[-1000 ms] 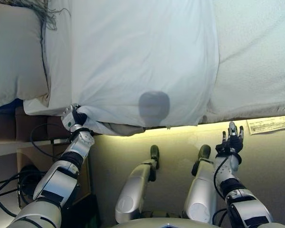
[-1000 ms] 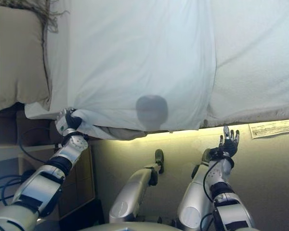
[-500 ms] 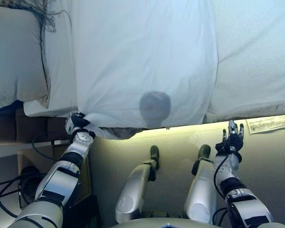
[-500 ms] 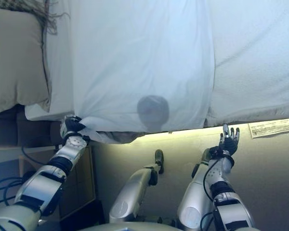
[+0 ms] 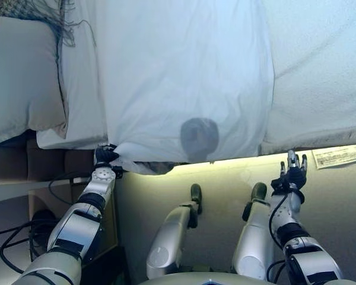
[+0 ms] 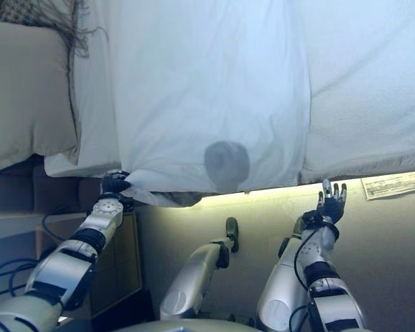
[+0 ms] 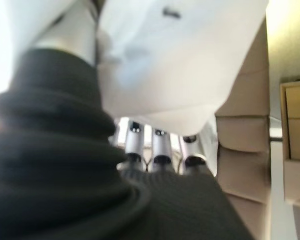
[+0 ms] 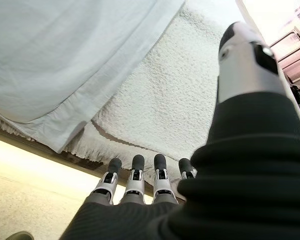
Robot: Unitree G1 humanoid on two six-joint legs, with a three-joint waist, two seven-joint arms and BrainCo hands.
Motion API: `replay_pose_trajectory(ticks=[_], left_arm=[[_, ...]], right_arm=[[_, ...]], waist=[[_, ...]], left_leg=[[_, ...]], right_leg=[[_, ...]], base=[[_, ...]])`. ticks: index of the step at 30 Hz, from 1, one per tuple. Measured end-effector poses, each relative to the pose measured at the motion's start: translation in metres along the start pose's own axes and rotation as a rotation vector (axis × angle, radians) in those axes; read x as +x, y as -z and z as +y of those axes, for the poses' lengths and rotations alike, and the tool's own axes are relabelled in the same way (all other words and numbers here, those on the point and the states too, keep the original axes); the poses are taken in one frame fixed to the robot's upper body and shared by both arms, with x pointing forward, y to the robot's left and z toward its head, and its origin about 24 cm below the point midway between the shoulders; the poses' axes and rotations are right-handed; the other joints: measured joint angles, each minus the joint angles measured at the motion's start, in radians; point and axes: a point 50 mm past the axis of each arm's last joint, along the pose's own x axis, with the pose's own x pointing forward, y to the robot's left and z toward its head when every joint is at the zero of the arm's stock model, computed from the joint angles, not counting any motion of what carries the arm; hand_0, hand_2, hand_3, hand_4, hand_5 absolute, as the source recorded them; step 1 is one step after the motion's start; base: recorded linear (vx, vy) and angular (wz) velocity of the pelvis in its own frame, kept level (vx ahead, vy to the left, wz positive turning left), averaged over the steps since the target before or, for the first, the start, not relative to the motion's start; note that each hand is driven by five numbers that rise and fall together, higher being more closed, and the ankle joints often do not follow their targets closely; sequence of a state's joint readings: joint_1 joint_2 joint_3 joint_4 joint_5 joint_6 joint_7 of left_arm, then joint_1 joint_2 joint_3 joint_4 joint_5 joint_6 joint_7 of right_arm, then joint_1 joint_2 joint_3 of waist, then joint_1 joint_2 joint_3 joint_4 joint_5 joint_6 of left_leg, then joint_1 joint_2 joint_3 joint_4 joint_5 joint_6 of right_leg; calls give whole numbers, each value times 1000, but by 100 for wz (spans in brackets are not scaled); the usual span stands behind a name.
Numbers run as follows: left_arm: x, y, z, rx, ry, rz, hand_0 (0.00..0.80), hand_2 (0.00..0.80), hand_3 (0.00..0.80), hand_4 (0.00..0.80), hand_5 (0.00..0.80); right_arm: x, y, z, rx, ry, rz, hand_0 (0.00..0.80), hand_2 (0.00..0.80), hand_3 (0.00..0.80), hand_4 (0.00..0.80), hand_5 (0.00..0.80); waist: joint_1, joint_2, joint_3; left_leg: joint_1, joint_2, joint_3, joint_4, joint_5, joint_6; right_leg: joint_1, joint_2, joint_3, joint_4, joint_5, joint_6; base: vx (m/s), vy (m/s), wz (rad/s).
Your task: Make the bed neatly
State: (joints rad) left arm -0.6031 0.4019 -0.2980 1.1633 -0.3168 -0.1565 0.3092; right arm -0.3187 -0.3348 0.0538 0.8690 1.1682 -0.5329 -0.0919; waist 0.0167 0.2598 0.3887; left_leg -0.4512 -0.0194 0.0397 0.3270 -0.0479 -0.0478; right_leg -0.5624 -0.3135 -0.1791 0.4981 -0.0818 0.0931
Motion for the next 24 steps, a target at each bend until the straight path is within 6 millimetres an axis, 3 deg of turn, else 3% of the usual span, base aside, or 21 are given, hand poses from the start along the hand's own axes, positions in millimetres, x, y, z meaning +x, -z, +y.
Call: replay_pose_trajectory(ticks=[5,11,24], left_arm=[[-2,3,4,66,5,-49,0,0,0,0,0],[-5,4,1,185,-61,-104,0,0,0,0,0],[-8,-5,-3,142,-114,-186,0,0,0,0,0]], right_arm=[[-3,4,-1,5,2,12,0,0,0,0,0],[-5,8,3,21,-16,26,0,0,0,0,0],[-10,19,12,112,-31,52,0,0,0,0,0]], waist=[[3,-41,-1],[6,-46,1],[51,-88,30]], left_leg=[[-7,0,2,16,-11,5],[-34,1,-1,64,-35,12],[-67,17,-20,82,-48,6]], right_leg=[[2,-1,3,-4,1,2],[1,-1,-1,-8,6,9],[0,13,-32,-32,8,6]], base=[[-6,-6,-1],[-38,-68,0],[-34,-93,2]])
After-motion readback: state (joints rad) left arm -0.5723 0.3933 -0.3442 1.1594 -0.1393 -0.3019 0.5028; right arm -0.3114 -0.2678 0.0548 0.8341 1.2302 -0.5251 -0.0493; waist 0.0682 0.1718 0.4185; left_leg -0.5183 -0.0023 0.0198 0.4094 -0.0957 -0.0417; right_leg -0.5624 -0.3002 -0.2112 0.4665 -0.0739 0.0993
